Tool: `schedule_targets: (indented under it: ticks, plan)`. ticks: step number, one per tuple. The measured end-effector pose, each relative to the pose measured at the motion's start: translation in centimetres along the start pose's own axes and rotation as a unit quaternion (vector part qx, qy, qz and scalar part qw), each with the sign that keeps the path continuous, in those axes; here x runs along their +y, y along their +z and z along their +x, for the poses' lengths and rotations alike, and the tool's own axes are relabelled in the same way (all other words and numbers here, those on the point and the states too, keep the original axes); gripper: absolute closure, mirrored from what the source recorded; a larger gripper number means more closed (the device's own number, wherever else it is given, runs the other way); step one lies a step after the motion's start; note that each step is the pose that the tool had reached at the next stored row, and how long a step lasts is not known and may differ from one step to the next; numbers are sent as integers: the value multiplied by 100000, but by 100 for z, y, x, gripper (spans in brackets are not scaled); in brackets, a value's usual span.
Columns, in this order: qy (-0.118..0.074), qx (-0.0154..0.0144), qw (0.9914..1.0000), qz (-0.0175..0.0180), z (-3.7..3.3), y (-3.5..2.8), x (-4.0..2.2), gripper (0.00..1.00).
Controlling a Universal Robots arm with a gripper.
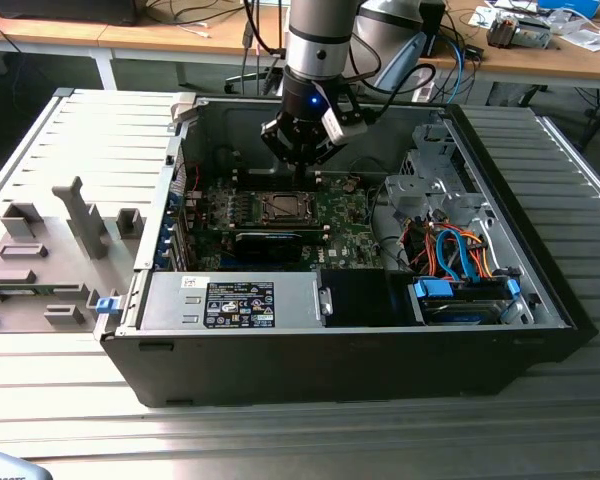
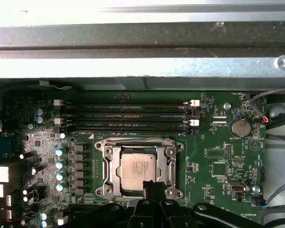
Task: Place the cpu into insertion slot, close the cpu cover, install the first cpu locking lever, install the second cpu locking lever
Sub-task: 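Install the first cpu locking lever, then install the second cpu locking lever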
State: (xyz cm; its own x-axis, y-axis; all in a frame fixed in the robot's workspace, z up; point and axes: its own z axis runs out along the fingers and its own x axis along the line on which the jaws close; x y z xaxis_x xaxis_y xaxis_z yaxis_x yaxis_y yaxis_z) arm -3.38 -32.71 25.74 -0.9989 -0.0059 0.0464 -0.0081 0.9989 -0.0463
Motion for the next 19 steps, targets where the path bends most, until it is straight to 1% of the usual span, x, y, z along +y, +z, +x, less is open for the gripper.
schedule_targets:
  ticks: [12, 15, 19]
  plan:
    - [-1, 1, 100000, 6, 0, -2, -8, 89]
    - [1, -3, 100000, 3, 0, 0, -51, 89]
    - [-6, -3, 100000, -22, 1, 6, -164, 89]
